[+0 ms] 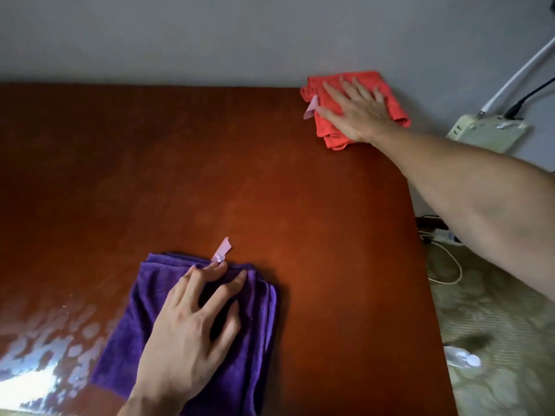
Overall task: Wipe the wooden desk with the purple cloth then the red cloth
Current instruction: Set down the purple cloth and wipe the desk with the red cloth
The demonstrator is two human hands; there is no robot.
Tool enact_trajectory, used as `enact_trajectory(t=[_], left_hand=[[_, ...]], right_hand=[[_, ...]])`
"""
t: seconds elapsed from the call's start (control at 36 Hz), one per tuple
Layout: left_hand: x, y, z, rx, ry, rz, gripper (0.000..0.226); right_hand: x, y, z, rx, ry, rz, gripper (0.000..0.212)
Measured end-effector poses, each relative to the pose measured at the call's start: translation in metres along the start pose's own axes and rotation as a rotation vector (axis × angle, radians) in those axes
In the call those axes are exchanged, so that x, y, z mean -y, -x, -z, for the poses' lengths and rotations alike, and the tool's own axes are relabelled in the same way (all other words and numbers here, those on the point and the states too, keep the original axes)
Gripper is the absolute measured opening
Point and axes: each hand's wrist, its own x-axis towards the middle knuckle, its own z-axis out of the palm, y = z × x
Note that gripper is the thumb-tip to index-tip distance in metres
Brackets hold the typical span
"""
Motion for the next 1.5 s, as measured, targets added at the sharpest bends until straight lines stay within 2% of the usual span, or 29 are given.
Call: enact_trajectory(t=[0.14, 0.31, 0.39, 0.56, 0.69, 0.81, 0.92, 1.06, 1.19, 1.33, 1.5], left_hand=[[0.000, -0.003, 0.003, -0.001, -0.018, -0.005, 0.043], [-0.003, 0.000, 0.001, -0.031, -0.040, -0.036, 0.041], [-0.006, 0.004, 0.003, -0.046, -0.050, -0.045, 0.041], [-0.002, 0.007, 0.012, -0.017, -0.115, -0.046, 0.041], [0.020, -0.015, 0.040, 0.007, -0.218, -0.109, 0.044], [0.063, -0.044, 0.059, -0.052, -0.246, 0.014, 0.044], [0.117, -0.059, 0.077, -0.014, -0.264, 0.133, 0.052], [0.190, -0.080, 0.099, 0.101, -0.290, 0.090, 0.055], [0.207, -0.088, 0.093, 0.087, -0.223, 0.069, 0.051], [0.214, -0.090, 0.094, 0.090, -0.191, 0.057, 0.050], [0.213, -0.092, 0.095, 0.086, -0.190, 0.040, 0.050]], right_hand=[[0.014, 0.029, -0.007, -0.021, 0.012, 0.039, 0.071], [0.071, 0.150, -0.025, -0.047, -0.014, 0.196, 0.081], [0.101, 0.212, -0.036, -0.069, -0.031, 0.253, 0.076], [0.124, 0.257, -0.036, -0.080, -0.052, 0.246, 0.074], [0.125, 0.246, -0.029, -0.065, -0.029, 0.238, 0.077], [0.129, 0.213, -0.031, -0.061, 0.007, 0.218, 0.078], [0.138, 0.151, -0.029, -0.098, -0.018, 0.131, 0.079], [0.151, 0.045, -0.030, -0.128, -0.013, 0.025, 0.070], [0.157, -0.037, -0.030, -0.128, -0.011, -0.001, 0.068], [0.162, -0.046, -0.032, -0.107, 0.006, -0.022, 0.068], [0.191, 0.007, -0.039, -0.145, -0.007, -0.072, 0.069]])
